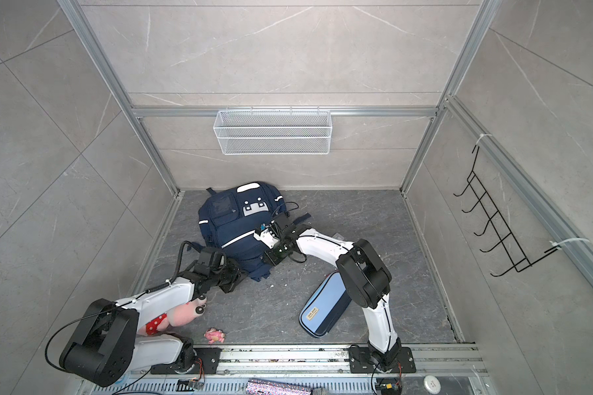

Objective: Pack the student bag

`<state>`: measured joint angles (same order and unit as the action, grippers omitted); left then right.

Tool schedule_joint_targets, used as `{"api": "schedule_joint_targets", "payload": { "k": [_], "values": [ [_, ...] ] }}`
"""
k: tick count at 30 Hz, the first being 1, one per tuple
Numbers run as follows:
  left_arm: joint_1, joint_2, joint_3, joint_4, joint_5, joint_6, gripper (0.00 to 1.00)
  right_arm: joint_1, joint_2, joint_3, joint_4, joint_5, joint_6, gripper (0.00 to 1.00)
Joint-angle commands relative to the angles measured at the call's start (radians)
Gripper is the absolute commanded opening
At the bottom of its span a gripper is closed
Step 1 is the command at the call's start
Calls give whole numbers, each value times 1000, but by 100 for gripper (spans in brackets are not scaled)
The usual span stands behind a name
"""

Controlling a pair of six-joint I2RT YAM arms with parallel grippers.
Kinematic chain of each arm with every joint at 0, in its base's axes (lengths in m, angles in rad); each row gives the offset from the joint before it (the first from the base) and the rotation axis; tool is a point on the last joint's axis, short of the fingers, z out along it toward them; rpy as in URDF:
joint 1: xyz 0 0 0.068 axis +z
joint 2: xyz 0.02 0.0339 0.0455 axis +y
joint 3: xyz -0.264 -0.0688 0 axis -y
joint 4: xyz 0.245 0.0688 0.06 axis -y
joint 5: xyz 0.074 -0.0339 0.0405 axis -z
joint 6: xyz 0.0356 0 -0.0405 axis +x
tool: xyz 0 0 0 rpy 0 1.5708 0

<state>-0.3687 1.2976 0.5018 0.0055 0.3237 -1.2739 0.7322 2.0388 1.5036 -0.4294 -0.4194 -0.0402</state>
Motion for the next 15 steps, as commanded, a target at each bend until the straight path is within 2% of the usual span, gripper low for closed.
{"api": "schedule_joint_targets", "payload": {
  "k": [1, 3, 11, 13, 15],
  "values": [
    [2, -3, -11, 22, 35, 19, 0, 8, 35, 17, 29, -2, 16, 32],
    [4, -1, -8, 24, 35, 21, 0, 8, 40, 17, 31, -1, 17, 31],
    [10, 8, -9, 31, 37, 22, 0, 8, 9, -1, 13, 38, -21, 5],
    [17, 4, -11, 33, 35, 23, 0, 3, -14, -26, 14, 63, -28, 0],
    [33, -5, -17, 33, 35, 24, 0, -9, -44, -60, 25, 69, -22, 0]
  ]
}}
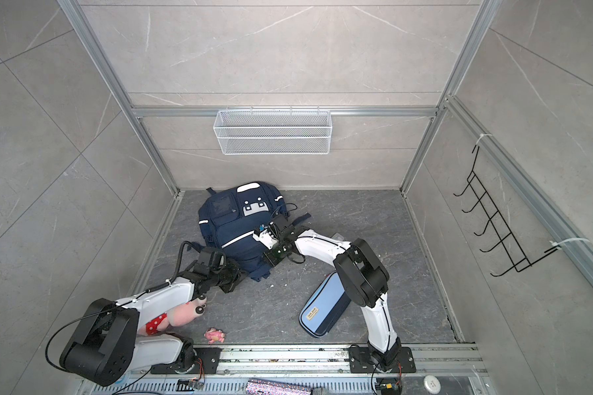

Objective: Pack the student bag

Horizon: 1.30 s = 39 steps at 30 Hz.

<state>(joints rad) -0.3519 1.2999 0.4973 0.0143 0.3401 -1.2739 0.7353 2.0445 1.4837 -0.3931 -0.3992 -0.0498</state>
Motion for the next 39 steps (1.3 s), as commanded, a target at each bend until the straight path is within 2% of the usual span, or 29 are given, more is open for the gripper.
{"api": "schedule_joint_targets", "payload": {
  "k": [1, 8, 18, 21, 25, 32, 34, 39],
  "values": [
    [24, -16, -18, 24, 19, 25, 0, -19, -65, -58, -5, 52, -7, 0],
    [95, -69, -45, -1, 49, 78, 0, -68, -118, -103, -17, 189, 55, 0],
    [137, -171, 41, -297, 10, 292, 0, -209, -105, -33, -57, 354, 175, 0],
    [137, -205, 88, -415, -19, 373, 0, -260, -87, 7, -53, 360, 216, 0],
    [137, -267, 98, -502, -30, 421, 0, -327, -45, 75, -33, 331, 255, 0],
    [134, -326, 93, -578, 119, 552, 0, -348, 53, 220, -37, 285, 144, 0],
    [131, -341, 101, -635, 125, 588, 0, -347, 78, 244, -51, 292, 94, 0],
    [124, -360, 98, -642, 132, 578, 0, -353, 126, 273, -38, 340, 38, 0]
  ]
}}
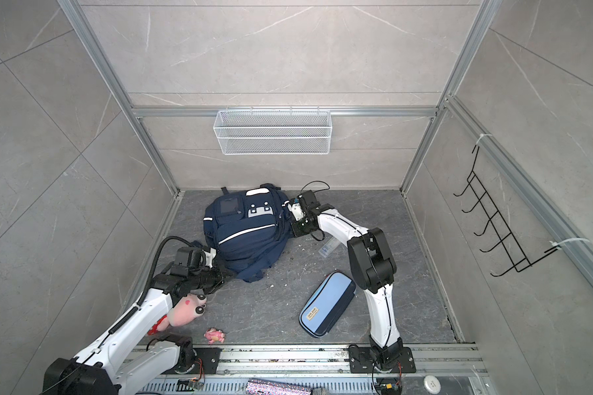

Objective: Pack the student bag

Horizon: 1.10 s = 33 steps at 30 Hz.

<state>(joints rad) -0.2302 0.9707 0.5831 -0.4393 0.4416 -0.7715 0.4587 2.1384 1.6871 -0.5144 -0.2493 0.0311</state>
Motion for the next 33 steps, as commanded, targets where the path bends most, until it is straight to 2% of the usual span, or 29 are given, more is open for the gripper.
{"api": "schedule_joint_targets", "payload": {
  "k": [1, 7, 12, 15, 17, 20, 28, 33],
  "values": [
    [1, -30, 12, -190, 31, 74, 0, -78, 38, 76, 85, 189, -42, 0],
    [-7, -10, 13, -200, 37, 70, 0, -78, 56, 76, 125, 120, -31, 0],
    [-11, -18, 11, -195, 45, 67, 0, -77, -1, -27, 196, -14, -40, 0],
    [-11, -6, 6, -164, 98, 71, 0, -76, -55, -119, 229, -86, -43, 9],
    [-12, 8, 0, -161, 110, 74, 0, -67, -91, -190, 260, -130, -36, 9],
    [-12, 8, 0, -159, 100, 74, 0, -42, -122, -266, 284, -87, -33, 0],
    [-23, -16, 4, -203, 95, 67, 0, -50, -142, -313, 344, 95, 80, 0],
    [-31, -22, 13, -228, 58, 65, 0, -80, -133, -286, 395, 23, 103, 0]
  ]
}}
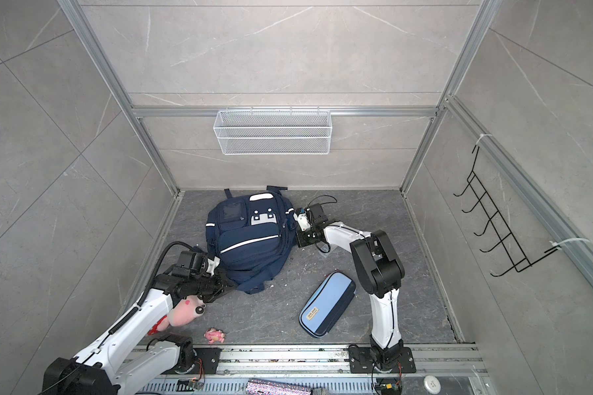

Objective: Pack the student bag

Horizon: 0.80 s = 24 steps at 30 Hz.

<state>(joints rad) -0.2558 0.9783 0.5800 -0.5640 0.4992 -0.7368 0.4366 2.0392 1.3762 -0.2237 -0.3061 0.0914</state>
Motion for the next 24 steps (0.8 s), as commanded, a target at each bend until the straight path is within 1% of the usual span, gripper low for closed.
{"api": "schedule_joint_targets", "payload": {
  "k": [1, 3, 5, 6, 8, 9, 11, 12, 14, 15, 16, 17, 19, 20, 24],
  "values": [
    [-5, -30, 17, -104, -3, 31, 0, -58, -30, 33, 109, 57, 29, 0],
    [-5, -22, 23, -100, 4, 32, 0, -50, -25, 52, 91, 12, -9, 0],
    [-4, -9, 35, -90, 17, 43, 0, -33, -40, 50, 61, -28, -72, 0],
    [-5, -1, 43, -84, 25, 45, 0, -27, -50, 42, 52, -61, -96, 3],
    [-5, 9, 60, -54, 48, 40, 0, -14, -74, 25, 14, -141, -152, 12],
    [-5, 8, 64, -32, 57, 30, 0, -3, -86, 21, -23, -162, -182, 17],
    [-5, 1, 68, -2, 61, 21, 0, 23, -119, 4, -88, -160, -229, 28],
    [-5, -4, 70, 7, 59, 20, 0, 36, -143, -19, -103, -147, -236, 37],
    [-5, -13, 77, 11, 52, 25, 11, 43, -213, -92, -83, -124, -202, 54],
    [-5, -16, 84, 8, 49, 31, 16, 43, -246, -122, -65, -114, -179, 58],
    [-5, -23, 97, -3, 46, 40, 25, 44, -283, -151, -48, -103, -160, 61],
    [-5, -30, 116, -22, 38, 52, 40, 46, -313, -163, -43, -95, -149, 64],
    [-6, -44, 151, -62, 15, 91, 59, 54, -336, -144, -66, -74, -163, 66],
    [-5, -47, 169, -87, 0, 115, 62, 62, -331, -111, -93, -58, -186, 67],
    [-5, -33, 230, -187, -57, 209, 63, 65, -273, 44, -188, -19, -266, 67]
  ]
}}
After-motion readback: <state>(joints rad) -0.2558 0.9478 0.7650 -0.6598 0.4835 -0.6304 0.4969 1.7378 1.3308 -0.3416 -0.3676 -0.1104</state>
